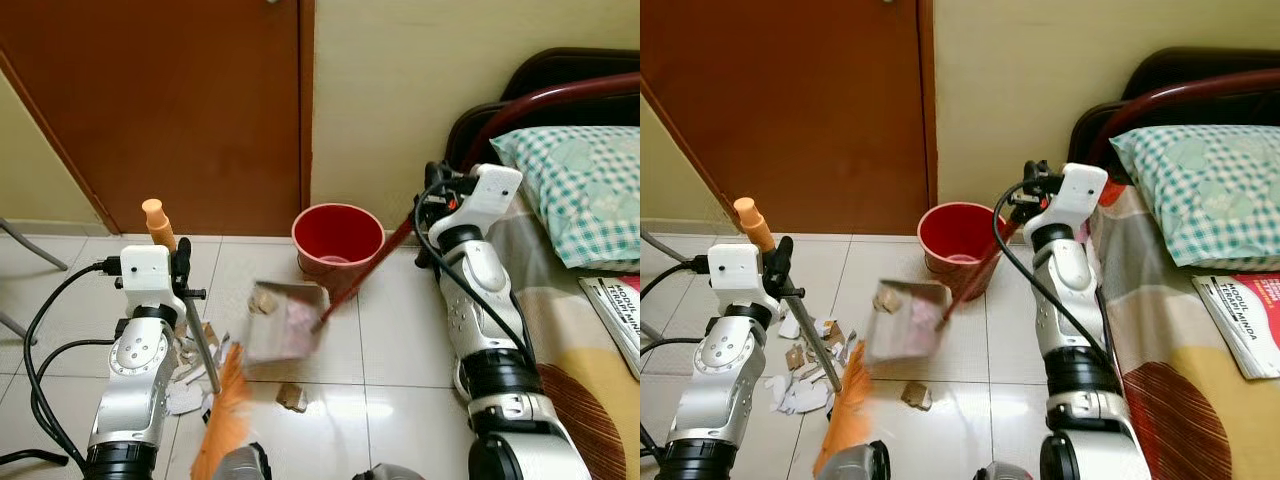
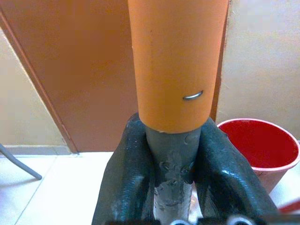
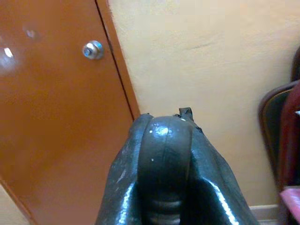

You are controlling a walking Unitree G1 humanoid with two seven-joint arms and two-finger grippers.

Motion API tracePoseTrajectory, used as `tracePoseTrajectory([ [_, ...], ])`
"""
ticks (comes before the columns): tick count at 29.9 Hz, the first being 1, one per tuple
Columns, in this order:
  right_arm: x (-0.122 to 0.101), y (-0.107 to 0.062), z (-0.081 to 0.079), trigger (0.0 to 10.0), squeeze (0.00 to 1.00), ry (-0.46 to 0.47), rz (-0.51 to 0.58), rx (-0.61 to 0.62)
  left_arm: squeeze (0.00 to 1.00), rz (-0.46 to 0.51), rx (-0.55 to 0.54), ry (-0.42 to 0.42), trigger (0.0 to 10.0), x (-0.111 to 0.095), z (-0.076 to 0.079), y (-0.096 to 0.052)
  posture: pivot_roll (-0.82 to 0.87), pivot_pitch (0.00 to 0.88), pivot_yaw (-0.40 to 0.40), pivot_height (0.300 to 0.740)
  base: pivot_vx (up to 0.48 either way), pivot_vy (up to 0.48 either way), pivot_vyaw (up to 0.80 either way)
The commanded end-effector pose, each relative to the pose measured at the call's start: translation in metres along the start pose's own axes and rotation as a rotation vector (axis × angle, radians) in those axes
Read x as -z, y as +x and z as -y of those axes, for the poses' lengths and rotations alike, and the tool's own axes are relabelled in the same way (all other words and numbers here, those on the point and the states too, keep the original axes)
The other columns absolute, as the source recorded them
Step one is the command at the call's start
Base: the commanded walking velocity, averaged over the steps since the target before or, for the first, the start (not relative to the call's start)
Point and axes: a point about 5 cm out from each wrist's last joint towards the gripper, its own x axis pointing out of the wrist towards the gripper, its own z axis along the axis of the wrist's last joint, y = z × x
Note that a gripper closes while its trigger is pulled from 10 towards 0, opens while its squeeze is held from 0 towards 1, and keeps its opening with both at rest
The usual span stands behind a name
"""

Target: Sweep floor

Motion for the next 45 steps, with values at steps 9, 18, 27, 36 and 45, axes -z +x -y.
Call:
tracePoseTrajectory([
  [9,-0.052,0.037,-0.016,10.0,0.00,0.047,0.151,-0.037,0.00,0.002,-0.008,0.005,10.0,0.000,0.004,0.002,-0.03,0.044,-0.029,0.740,0.000,0.000,0.00],
  [18,-0.108,0.061,-0.017,10.0,0.00,-0.057,0.319,-0.001,0.00,0.002,0.001,-0.003,10.0,0.000,0.009,0.001,-0.03,0.042,-0.034,0.740,0.000,0.000,0.00],
  [27,-0.145,0.071,-0.019,10.0,0.00,-0.351,0.443,0.064,0.00,-0.001,0.010,-0.012,10.0,0.001,0.013,0.000,-0.03,0.044,-0.034,0.740,0.000,0.000,0.00],
  [36,-0.121,0.065,-0.061,10.0,0.00,-0.608,0.507,-0.115,0.00,0.001,0.019,-0.009,10.0,0.001,0.015,0.001,-0.04,0.051,-0.031,0.740,0.000,0.000,0.00],
  [45,-0.083,0.048,-0.107,10.0,0.00,-0.795,0.587,-0.318,0.00,0.001,0.016,-0.008,10.0,0.001,0.015,-0.001,-0.02,0.060,-0.038,0.740,0.000,0.000,0.00],
])
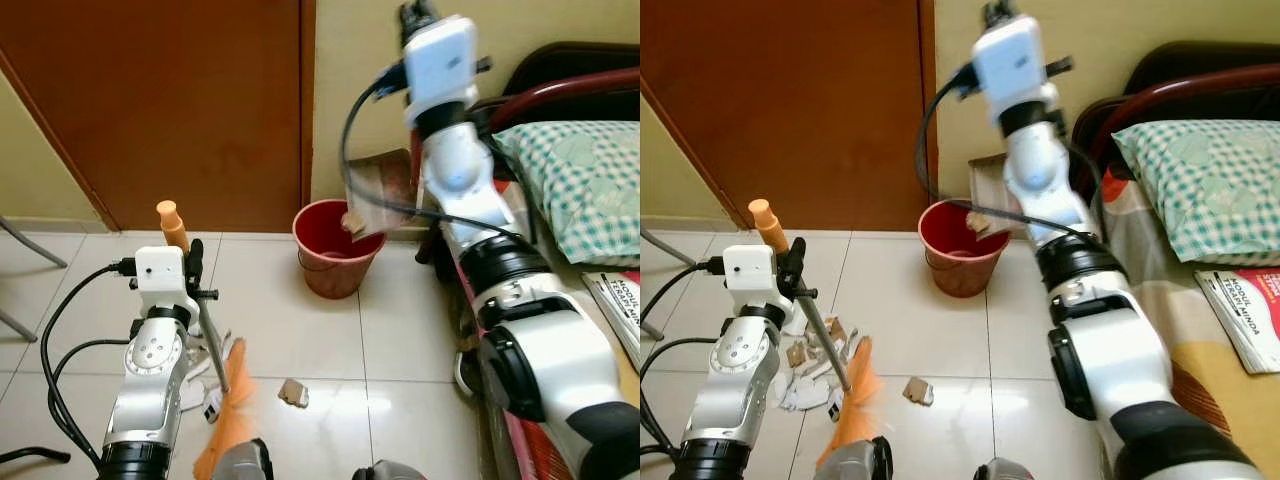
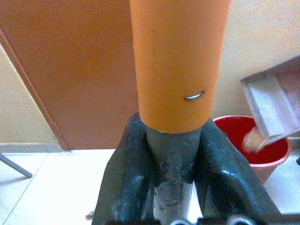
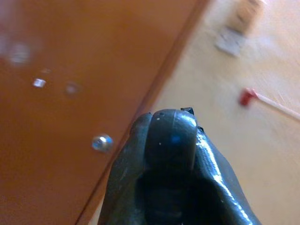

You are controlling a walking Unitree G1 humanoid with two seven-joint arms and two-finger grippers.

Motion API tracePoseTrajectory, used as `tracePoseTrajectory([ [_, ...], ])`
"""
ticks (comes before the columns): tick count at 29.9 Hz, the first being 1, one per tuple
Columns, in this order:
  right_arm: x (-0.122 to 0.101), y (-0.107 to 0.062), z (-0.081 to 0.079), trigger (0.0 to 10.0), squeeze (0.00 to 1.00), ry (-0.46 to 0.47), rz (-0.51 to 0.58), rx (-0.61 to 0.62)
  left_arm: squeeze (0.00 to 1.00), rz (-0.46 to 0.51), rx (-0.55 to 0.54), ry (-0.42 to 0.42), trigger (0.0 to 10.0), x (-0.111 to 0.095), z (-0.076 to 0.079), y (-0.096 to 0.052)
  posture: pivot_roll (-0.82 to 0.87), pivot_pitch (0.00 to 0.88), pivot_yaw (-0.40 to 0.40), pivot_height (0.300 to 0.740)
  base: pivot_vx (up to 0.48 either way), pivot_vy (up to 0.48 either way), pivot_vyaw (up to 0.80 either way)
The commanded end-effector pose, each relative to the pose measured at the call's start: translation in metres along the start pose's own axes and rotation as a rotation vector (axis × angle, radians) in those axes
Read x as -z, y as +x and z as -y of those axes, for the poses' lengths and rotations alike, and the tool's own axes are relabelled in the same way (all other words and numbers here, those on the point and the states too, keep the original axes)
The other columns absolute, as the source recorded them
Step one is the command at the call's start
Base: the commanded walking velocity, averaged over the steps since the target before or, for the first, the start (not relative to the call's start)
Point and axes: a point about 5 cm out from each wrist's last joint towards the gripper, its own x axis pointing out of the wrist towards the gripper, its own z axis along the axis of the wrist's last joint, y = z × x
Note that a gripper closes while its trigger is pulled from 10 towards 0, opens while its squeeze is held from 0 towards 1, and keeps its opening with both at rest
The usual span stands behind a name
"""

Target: Sweep floor

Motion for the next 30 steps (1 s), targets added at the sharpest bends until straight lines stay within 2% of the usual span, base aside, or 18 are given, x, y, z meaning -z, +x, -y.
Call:
tracePoseTrajectory([
  [1,-0.016,0.003,-0.009,10.0,0.00,-0.037,0.108,-0.037,0.00,0.001,0.002,0.007,10.0,0.000,0.001,-0.001,-0.02,0.060,-0.038,0.740,0.000,0.000,0.00],
  [5,-0.019,0.003,-0.015,10.0,0.00,-0.032,0.125,-0.043,0.00,0.001,0.002,0.007,10.0,0.000,0.001,-0.001,-0.02,0.061,-0.040,0.740,0.000,0.000,0.00],
  [9,-0.027,0.003,-0.016,10.0,0.00,0.026,0.155,-0.018,0.00,0.002,0.000,0.007,10.0,0.000,0.001,-0.002,-0.02,0.062,-0.040,0.740,0.000,0.000,0.00],
  [11,-0.034,0.005,-0.013,10.0,0.00,0.117,0.164,0.008,0.00,0.005,0.003,0.010,10.0,-0.001,0.001,-0.001,-0.02,0.060,-0.039,0.740,0.000,0.000,0.00],
  [12,-0.034,0.005,-0.013,10.0,0.00,0.117,0.164,0.008,0.00,0.005,0.003,0.010,10.0,-0.001,0.001,-0.001,-0.02,0.060,-0.039,0.740,0.000,0.000,0.00],
  [13,-0.041,0.008,-0.008,10.0,0.00,0.226,0.159,0.034,0.00,0.006,0.005,0.011,10.0,-0.001,0.002,-0.001,-0.02,0.060,-0.038,0.740,0.000,0.000,0.00],
  [14,-0.044,0.009,-0.004,10.0,0.00,0.271,0.162,0.046,0.00,0.007,0.005,0.011,10.0,-0.001,0.002,-0.001,-0.02,0.058,-0.040,0.740,0.000,0.000,0.00],
  [17,-0.050,0.012,0.003,10.0,0.00,0.350,0.169,0.078,0.00,0.009,0.007,0.009,10.0,-0.002,0.003,0.000,-0.02,0.057,-0.039,0.740,0.000,0.000,0.00],
  [18,-0.052,0.014,0.007,10.0,0.00,0.415,0.161,0.098,0.00,0.008,0.008,0.008,10.0,-0.002,0.004,0.001,-0.03,0.054,-0.037,0.740,0.000,0.000,0.00],
  [19,-0.052,0.013,0.008,10.0,0.00,0.440,0.155,0.104,0.00,0.008,0.010,0.007,10.0,-0.001,0.004,0.001,-0.03,0.053,-0.036,0.740,0.000,0.000,0.00],
  [23,-0.040,-0.002,0.002,10.0,0.00,0.560,0.089,0.082,0.00,0.008,0.019,0.004,10.0,-0.002,0.007,0.002,-0.03,0.050,-0.036,0.740,0.000,0.000,0.00],
  [24,-0.040,-0.002,0.002,10.0,0.00,0.560,0.089,0.082,0.00,0.008,0.019,0.004,10.0,-0.002,0.007,0.002,-0.03,0.050,-0.036,0.740,0.000,0.000,0.00],
  [27,-0.015,-0.027,-0.002,10.0,0.00,0.700,-0.060,0.129,0.00,0.004,0.013,0.004,10.0,-0.001,0.006,0.003,-0.03,0.046,-0.041,0.740,0.000,0.000,0.00],
  [30,-0.005,-0.043,-0.002,10.0,0.00,0.752,-0.133,0.153,0.00,-0.002,0.009,0.004,10.0,0.001,0.006,0.001,-0.03,0.045,-0.044,0.740,0.000,0.000,0.00],
])
